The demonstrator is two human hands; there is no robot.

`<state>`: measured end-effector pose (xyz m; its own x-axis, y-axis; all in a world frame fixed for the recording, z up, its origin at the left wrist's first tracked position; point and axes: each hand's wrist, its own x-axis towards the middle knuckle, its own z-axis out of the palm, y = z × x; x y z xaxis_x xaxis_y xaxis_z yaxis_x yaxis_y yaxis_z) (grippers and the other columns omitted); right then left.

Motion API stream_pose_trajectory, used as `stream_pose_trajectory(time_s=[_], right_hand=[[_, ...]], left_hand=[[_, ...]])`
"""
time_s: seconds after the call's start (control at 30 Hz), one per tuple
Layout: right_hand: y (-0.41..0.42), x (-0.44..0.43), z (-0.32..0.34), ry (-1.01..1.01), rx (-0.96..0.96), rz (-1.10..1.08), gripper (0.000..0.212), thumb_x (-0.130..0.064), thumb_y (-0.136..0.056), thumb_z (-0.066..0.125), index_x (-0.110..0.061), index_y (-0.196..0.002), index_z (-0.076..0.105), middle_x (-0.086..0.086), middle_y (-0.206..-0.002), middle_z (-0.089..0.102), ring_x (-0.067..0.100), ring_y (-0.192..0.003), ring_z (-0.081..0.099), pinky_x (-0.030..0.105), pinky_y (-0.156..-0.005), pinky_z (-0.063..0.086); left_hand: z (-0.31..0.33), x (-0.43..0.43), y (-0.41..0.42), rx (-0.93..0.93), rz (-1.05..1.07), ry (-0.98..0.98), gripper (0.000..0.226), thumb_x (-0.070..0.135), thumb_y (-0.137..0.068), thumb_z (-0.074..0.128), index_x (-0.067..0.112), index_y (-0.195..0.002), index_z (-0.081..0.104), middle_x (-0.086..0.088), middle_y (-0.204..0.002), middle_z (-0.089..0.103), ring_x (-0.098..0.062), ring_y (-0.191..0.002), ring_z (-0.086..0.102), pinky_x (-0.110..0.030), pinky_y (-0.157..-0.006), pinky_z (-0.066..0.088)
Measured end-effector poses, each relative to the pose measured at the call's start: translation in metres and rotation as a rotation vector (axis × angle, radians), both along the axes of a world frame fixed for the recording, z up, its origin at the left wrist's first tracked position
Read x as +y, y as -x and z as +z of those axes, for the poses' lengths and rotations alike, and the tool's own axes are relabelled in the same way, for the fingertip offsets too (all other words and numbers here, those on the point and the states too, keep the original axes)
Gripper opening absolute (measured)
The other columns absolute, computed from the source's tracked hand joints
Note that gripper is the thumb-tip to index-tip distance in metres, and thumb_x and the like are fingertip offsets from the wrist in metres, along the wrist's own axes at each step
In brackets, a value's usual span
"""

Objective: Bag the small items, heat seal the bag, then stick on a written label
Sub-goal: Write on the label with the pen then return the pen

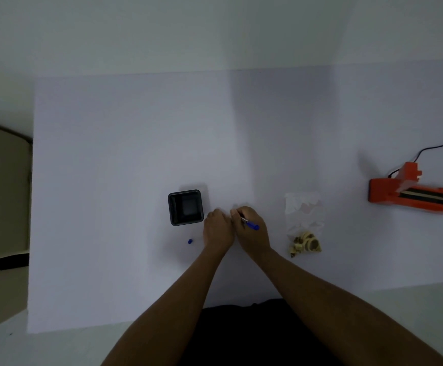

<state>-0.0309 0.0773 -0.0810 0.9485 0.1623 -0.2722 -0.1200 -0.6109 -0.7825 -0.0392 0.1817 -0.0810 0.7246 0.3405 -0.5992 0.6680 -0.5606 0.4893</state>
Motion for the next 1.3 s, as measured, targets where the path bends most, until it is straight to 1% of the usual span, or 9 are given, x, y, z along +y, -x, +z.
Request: stream_pose_trajectory(time_s=[0.17,0.3,0.43,0.57,0.83,0.93,1.03,1.17,1.3], right_hand=[[0.001,0.005,0.012,-0.186,0.077,-0.014,0.021,-0.021,-0.101,0.054,-0.008,-0.084,0.059,0.003,-0.073,0.061,0.011,-0.066,0.058,0.021,-0.063,0.047],[0.01,-0.006,0.012,-0.15,0.146,-0.082,0.026,-0.029,-0.1,0.054,-0.01,-0.083,0.059,0.002,-0.073,0.061,0.009,-0.066,0.055,0.025,-0.062,0.046],[0.018,-0.022,0.017,-0.098,0.142,-0.09,0.025,-0.031,-0.101,0.054,-0.013,-0.083,0.059,-0.003,-0.073,0.061,0.003,-0.065,0.054,0.016,-0.06,0.042],[0.025,-0.024,0.022,-0.111,0.128,-0.081,0.024,-0.031,-0.1,0.054,-0.016,-0.082,0.059,-0.007,-0.072,0.059,0.002,-0.064,0.053,0.016,-0.06,0.041],[0.039,0.003,0.037,-0.189,0.08,-0.028,0.022,-0.024,-0.1,0.056,-0.014,-0.081,0.059,-0.002,-0.073,0.062,0.01,-0.068,0.058,0.019,-0.064,0.046],[0.043,0.008,0.036,-0.162,0.171,0.01,0.025,-0.028,-0.1,0.054,-0.01,-0.084,0.06,0.005,-0.074,0.066,0.014,-0.069,0.062,0.024,-0.064,0.048],[0.051,0.005,0.028,-0.1,0.252,0.026,0.029,-0.034,-0.1,0.053,-0.012,-0.083,0.06,-0.002,-0.069,0.062,0.003,-0.063,0.056,0.017,-0.059,0.044],[0.054,-0.001,0.025,-0.089,0.234,0.014,0.031,-0.034,-0.1,0.054,-0.009,-0.082,0.06,0.005,-0.07,0.062,0.004,-0.061,0.053,0.017,-0.058,0.041],[0.057,0.002,0.027,-0.104,0.194,0.005,0.028,-0.032,-0.101,0.053,-0.015,-0.079,0.057,-0.005,-0.066,0.058,0.003,-0.06,0.053,0.015,-0.057,0.042]], left_hand=[[0.003,0.0,0.01,-0.064,-0.065,0.035,0.014,0.014,-0.095,0.046,0.009,-0.084,0.054,-0.009,-0.089,0.059,-0.023,-0.08,0.058,-0.031,-0.066,0.048],[0.008,0.002,0.037,-0.114,-0.013,0.075,0.018,0.02,-0.099,0.046,0.011,-0.087,0.056,-0.006,-0.089,0.058,-0.018,-0.081,0.056,-0.025,-0.068,0.043],[0.022,0.017,0.066,-0.222,-0.014,0.032,0.014,0.021,-0.098,0.049,0.012,-0.104,0.057,0.0,-0.099,0.056,-0.014,-0.089,0.054,-0.023,-0.076,0.048],[0.028,0.038,0.09,-0.267,0.007,-0.041,0.014,0.024,-0.098,0.051,0.014,-0.102,0.059,0.002,-0.096,0.058,-0.014,-0.089,0.053,-0.026,-0.077,0.05],[0.027,0.031,0.086,-0.222,-0.029,0.045,0.023,0.017,-0.097,0.052,0.01,-0.078,0.063,-0.001,-0.074,0.063,-0.013,-0.066,0.058,-0.024,-0.066,0.051],[0.029,0.018,0.08,-0.153,-0.055,0.088,0.025,0.018,-0.096,0.051,0.015,-0.073,0.06,0.001,-0.068,0.06,-0.012,-0.061,0.056,-0.024,-0.062,0.046],[0.027,0.014,0.08,-0.08,-0.052,0.094,0.027,0.023,-0.097,0.05,0.016,-0.073,0.061,-0.002,-0.07,0.064,-0.013,-0.061,0.058,-0.024,-0.06,0.047],[0.029,0.02,0.084,-0.093,-0.022,0.096,0.025,0.023,-0.097,0.051,0.016,-0.075,0.061,0.0,-0.069,0.062,-0.01,-0.06,0.056,-0.021,-0.061,0.044],[0.032,0.035,0.091,-0.121,0.008,0.062,0.024,0.023,-0.098,0.051,0.016,-0.076,0.057,0.0,-0.07,0.061,-0.01,-0.062,0.057,-0.022,-0.067,0.051]])
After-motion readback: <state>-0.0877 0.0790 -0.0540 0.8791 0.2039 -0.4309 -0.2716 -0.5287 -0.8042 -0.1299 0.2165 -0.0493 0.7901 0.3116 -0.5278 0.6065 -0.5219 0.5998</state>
